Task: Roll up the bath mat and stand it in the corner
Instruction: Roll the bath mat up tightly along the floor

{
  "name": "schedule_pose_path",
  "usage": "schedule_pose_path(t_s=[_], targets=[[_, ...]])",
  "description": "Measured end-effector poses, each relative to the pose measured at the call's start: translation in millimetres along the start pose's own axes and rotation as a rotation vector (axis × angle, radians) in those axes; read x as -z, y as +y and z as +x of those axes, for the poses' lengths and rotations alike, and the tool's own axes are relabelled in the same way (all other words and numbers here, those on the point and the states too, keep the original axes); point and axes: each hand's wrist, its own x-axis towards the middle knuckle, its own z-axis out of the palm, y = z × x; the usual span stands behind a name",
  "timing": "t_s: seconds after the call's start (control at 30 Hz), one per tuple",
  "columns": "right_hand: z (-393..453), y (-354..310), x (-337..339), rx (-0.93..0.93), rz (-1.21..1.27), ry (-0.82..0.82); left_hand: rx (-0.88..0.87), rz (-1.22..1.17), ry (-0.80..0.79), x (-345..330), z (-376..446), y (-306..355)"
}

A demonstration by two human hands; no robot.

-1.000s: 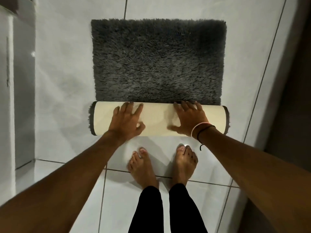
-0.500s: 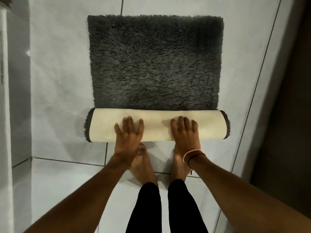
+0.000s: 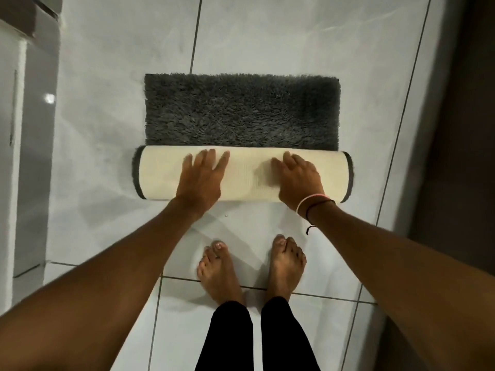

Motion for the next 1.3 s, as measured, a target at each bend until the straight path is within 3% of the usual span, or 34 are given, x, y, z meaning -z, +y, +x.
schedule_pose_path(t_s=[0.13,0.2,0.37,0.5,0.67,0.77,0.87,0.93,1.0,1.1,1.17,1.3], targets=[[12.3,1.7,-11.8,0.064,-0.139,-0.322,-0.070,0.052,-0.270,-21.7,10.3,5.3],[7.2,-7.2,-24.1,0.042,-0.216,-0.314,-0.051,0.176,-0.201,-30.1,4.2,12.2],[-16.8,-29.9,-48.2,-0.042,-0.176,-0.047,-0.042,0.269,-0.032,-45.6,-22.8,31.0],[-55.3,-35.5,-64.1,-0.013,-0.112,-0.135,-0.064,0.286,-0.070,-52.5,-63.0,35.9],[-85.1,-40.1,-56.2,0.043,-0.045,-0.364,-0.045,0.076,-0.331,-47.9,-97.2,47.9],[-75.2,-29.4,-34.8,0.016,-0.008,-0.336,-0.041,0.038,-0.382,-22.9,-77.1,41.8],[-57.5,-19.7,-11.5,-0.159,0.043,-0.064,0.030,-0.043,-0.274,4.4,-38.0,17.4],[-45.2,-17.9,-6.6,-0.142,0.077,0.097,0.030,0.015,-0.029,10.4,-22.4,6.6],[-27.7,-14.1,-4.5,-0.085,0.099,0.093,-0.021,-0.001,0.095,8.6,-14.6,5.8],[1.6,-4.2,0.0,-0.038,0.006,-0.096,-0.085,-0.033,-0.101,5.5,-1.4,12.3],[12.7,-0.2,-1.2,-0.012,-0.135,-0.187,-0.075,0.067,-0.131,2.5,7.6,15.8],[18.0,-15.2,-1.2,-0.059,-0.234,-0.083,-0.021,0.138,-0.048,1.6,15.1,27.1]])
